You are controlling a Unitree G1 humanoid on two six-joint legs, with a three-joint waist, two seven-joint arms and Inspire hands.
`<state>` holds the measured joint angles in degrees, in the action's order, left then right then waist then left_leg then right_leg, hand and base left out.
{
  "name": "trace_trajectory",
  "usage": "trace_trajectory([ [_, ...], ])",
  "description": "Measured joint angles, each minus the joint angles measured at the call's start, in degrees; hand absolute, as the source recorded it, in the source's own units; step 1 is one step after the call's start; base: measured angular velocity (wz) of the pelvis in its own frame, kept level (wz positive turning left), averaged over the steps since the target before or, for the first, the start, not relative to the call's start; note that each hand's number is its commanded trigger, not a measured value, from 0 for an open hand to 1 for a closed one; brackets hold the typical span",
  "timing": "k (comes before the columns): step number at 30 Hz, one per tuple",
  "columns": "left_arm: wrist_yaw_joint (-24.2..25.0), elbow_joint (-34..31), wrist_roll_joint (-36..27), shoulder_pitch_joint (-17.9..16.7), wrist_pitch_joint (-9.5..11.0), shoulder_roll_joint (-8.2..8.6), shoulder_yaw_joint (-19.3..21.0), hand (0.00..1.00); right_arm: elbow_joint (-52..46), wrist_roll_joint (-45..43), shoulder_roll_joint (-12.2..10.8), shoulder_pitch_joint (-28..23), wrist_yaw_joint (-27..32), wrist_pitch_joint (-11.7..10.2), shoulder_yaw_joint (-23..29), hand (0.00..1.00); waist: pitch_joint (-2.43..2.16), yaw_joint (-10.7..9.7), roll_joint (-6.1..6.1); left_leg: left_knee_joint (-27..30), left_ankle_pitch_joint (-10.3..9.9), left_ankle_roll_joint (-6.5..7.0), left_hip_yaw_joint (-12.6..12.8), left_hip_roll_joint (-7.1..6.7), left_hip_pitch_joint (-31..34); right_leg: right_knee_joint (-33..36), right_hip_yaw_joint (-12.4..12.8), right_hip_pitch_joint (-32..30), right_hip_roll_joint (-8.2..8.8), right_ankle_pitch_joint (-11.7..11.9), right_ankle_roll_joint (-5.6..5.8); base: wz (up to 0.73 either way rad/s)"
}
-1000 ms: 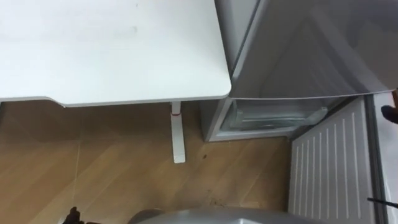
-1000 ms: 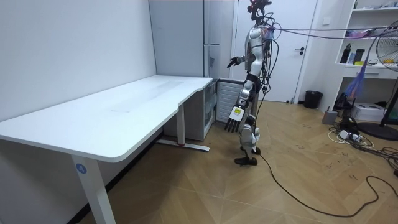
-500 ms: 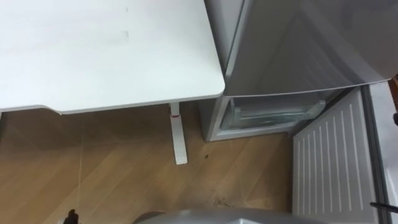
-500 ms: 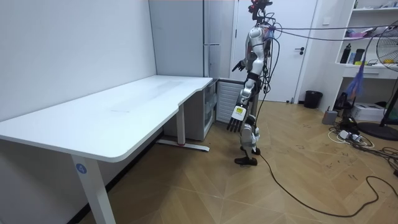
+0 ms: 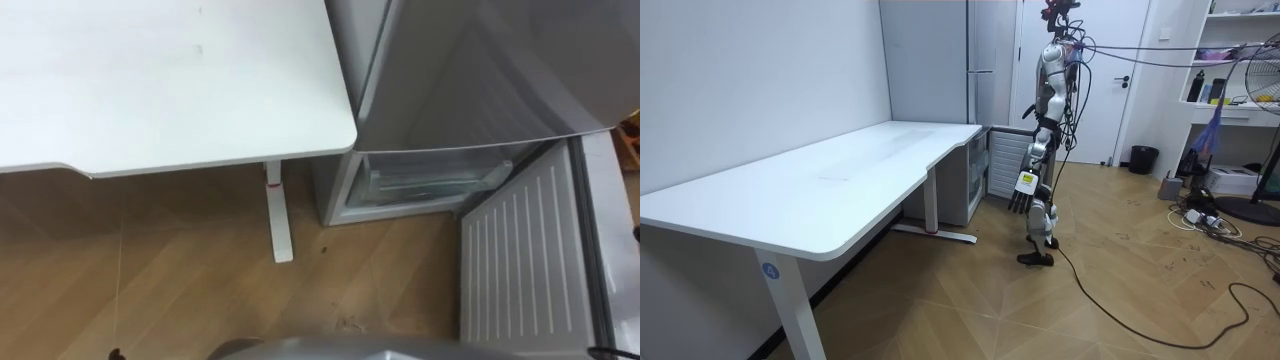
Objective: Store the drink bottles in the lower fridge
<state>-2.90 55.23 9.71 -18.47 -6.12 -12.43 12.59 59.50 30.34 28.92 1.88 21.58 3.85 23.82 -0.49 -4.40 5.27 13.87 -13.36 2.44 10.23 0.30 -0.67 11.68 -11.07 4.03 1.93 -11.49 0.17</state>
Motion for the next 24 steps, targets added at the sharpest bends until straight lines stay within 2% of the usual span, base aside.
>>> trace_trajectory([
  [2, 0.09, 0.01, 0.00, -0.09, -0.28, 0.00, 0.07, 0.00, 1.55, 0.85, 0.06, -0.01, -0.25, 0.00, 0.15, 0.00, -0.11, -0.17, -0.35, -0.31, 0.05, 0.02, 0.20, -0.04, -0.65, 0.00, 0.11, 0.10, 0.03, 0.00, 0.00, -0.07],
  [5, -0.25, 0.02, 0.02, 0.16, -0.18, -0.05, 0.17, 0.00, 5.15, 2.34, 0.06, 0.02, -0.55, 0.00, 0.16, 0.00, -0.03, -0.24, -0.88, -0.54, 0.06, 0.00, 0.26, -0.02, -1.29, -0.09, 0.09, 0.92, -0.02, -0.01, 0.00, -0.01],
  [12, -0.73, -0.11, 0.00, 0.01, -0.34, -0.06, 0.22, 0.00, 7.93, 6.97, -0.01, -0.93, -0.48, 0.42, 0.13, 0.00, 0.08, -0.18, -0.56, -0.64, 0.12, -0.04, 0.25, -0.17, -0.97, -1.09, 0.18, 0.92, -0.03, -0.07, -0.04, 0.00],
  [16, -0.98, -0.11, 0.06, 0.16, -0.30, -0.10, 0.24, 0.00, 8.04, 9.42, -0.88, -2.76, -0.66, 0.31, 1.23, 0.00, 0.14, -0.20, -0.22, -0.44, 0.11, -0.05, -0.12, -0.22, -0.75, -1.52, -0.11, 1.12, -0.05, -0.06, -0.04, 0.06],
  [19, -0.48, -0.11, 0.06, 0.31, -0.03, -0.22, 0.26, 0.00, 8.01, 11.16, -1.43, -3.07, -0.97, 0.20, 2.84, 0.00, 0.33, -0.03, -0.17, -0.43, 0.11, -0.07, -0.27, -0.21, -0.56, -1.80, -0.15, 1.05, -0.14, -0.04, -0.05, 0.02],
  [24, 0.20, -0.11, 0.10, 0.51, 0.06, -0.27, 0.24, 0.00, 8.00, 15.23, -1.55, -3.11, -1.53, -0.05, 2.84, 0.00, 0.39, -0.06, -0.41, -0.54, 0.03, -0.18, -0.62, -0.18, -0.22, -1.76, -0.04, 1.02, -0.27, 0.01, -0.09, 0.00],
])
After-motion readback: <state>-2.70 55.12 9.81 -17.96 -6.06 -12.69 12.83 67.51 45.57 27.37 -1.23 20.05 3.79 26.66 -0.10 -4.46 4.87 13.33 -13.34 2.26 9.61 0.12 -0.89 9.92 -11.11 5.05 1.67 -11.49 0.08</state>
